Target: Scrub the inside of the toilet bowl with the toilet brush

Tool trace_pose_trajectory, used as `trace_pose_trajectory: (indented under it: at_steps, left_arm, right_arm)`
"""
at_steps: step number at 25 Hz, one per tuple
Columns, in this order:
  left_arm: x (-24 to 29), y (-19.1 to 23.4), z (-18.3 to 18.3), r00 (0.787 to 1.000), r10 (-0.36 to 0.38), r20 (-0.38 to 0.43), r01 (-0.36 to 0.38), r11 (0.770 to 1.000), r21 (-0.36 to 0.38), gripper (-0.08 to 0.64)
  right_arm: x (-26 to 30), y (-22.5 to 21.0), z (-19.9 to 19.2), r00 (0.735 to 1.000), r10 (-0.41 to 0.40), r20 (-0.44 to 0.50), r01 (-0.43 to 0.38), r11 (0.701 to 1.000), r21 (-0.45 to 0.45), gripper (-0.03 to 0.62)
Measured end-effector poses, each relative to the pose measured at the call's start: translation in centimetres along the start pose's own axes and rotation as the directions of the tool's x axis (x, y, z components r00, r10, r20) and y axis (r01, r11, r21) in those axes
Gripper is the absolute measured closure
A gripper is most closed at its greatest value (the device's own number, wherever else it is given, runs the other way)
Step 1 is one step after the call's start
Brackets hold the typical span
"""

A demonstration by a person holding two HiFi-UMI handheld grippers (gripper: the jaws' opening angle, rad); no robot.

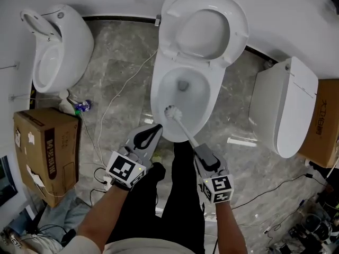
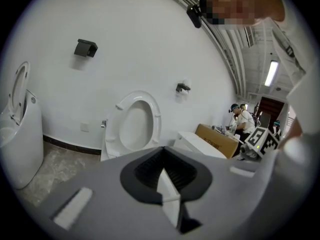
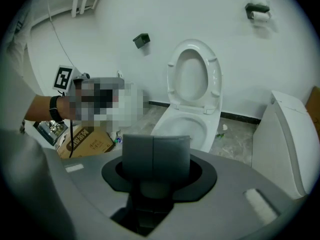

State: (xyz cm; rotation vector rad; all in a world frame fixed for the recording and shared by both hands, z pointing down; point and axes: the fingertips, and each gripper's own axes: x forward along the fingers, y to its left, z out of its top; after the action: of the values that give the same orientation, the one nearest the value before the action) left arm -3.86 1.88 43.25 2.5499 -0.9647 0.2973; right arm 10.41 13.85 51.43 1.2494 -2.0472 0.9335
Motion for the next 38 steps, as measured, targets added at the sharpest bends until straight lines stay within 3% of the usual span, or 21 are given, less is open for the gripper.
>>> trace_pose_trajectory:
  at_steps: [9,18,26,38]
  left_arm:
    - [3.1,1.9,-5.3,0.999,0.02,-0.036,-0.021,1.0,-0.015,0.555]
    - [4.9,2.2,-9.1,0.997,0.022,-0.068,-0.024,0.999,-0.041,0.554]
    - [5.3,3.9,-11.1,0.995,0.032,-0.09,-0.036,0.999,-0.039,0.554]
    - [6.3,5.5,-11.6,0.996,0.029,-0.085,-0.032,0.999,-0.027,0.554]
  right_arm:
    - [5.8,-2.1,-4.3,0.99,0.071,-0.121,-0.078,0.996,-0.053,0.425]
    - [9.2,-3.2,-7.4,0.971,0.151,-0.186,-0.166,0.984,-0.068,0.425]
    - [13.1,-3.9,-6.8,0.965,0.231,-0.123,-0.234,0.972,-0.012,0.425]
    - [16.5,-4.0,-3.1,0.981,0.194,-0.015,-0.194,0.981,-0.011,0.425]
